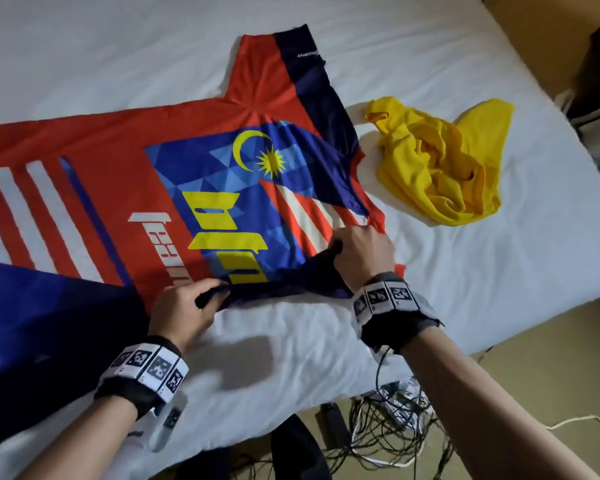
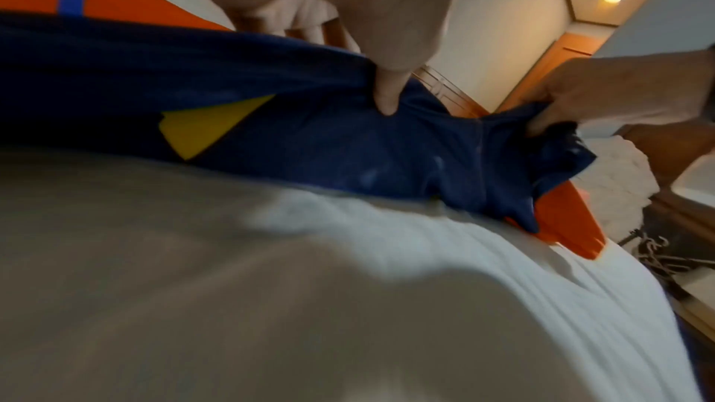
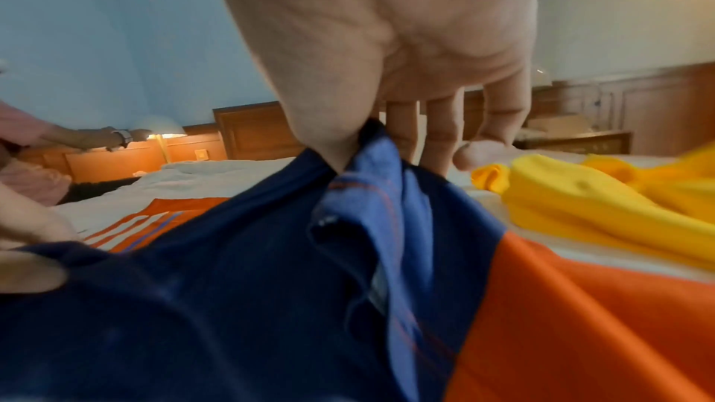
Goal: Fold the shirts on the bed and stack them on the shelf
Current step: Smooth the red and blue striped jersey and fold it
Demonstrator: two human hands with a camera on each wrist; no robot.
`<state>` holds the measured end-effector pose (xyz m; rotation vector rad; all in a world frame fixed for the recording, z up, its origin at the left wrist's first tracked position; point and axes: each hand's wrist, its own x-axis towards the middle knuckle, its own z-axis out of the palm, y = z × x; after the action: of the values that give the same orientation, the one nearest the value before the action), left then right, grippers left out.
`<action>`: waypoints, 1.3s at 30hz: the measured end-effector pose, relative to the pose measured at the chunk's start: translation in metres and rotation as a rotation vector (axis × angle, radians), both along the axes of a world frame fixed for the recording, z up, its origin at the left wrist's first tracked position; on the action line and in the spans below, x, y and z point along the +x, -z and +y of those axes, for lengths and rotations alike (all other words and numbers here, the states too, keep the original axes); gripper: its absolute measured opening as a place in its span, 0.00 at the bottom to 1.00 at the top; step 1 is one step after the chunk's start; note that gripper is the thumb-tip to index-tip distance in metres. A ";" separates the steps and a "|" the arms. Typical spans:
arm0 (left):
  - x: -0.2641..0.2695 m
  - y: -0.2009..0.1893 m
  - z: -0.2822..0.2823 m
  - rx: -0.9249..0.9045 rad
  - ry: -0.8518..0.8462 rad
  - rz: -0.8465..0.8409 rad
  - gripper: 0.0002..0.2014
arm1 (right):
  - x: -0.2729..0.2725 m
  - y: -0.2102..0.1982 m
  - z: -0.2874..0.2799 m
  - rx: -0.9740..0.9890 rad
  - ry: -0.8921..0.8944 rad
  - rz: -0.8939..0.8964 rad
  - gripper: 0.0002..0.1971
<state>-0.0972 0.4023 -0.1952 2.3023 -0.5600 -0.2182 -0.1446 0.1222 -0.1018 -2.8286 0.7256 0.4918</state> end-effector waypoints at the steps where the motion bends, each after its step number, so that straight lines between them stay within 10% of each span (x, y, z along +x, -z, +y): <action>1: 0.010 0.001 -0.004 -0.004 -0.019 0.014 0.15 | 0.021 0.004 0.000 -0.018 -0.032 -0.006 0.16; 5: 0.047 0.013 -0.015 -0.063 -0.132 0.111 0.12 | 0.081 0.028 0.006 -0.035 -0.120 -0.111 0.19; 9: 0.063 0.032 -0.023 0.004 -0.160 0.131 0.11 | 0.068 0.055 0.020 0.077 -0.075 -0.068 0.43; 19: 0.066 0.034 -0.016 0.063 -0.141 0.093 0.10 | -0.036 0.119 -0.003 0.038 0.064 -0.300 0.32; 29: 0.013 0.019 0.143 0.706 -0.080 0.001 0.36 | 0.054 0.115 0.167 0.403 -0.491 -0.278 0.38; 39: 0.089 -0.018 0.228 0.552 -0.608 0.306 0.11 | 0.102 0.118 0.188 0.331 -0.347 -0.168 0.17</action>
<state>-0.0079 0.6301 -0.1777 2.7638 0.4138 -0.4561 -0.0421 0.3100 -0.2194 -2.6387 0.1051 0.3748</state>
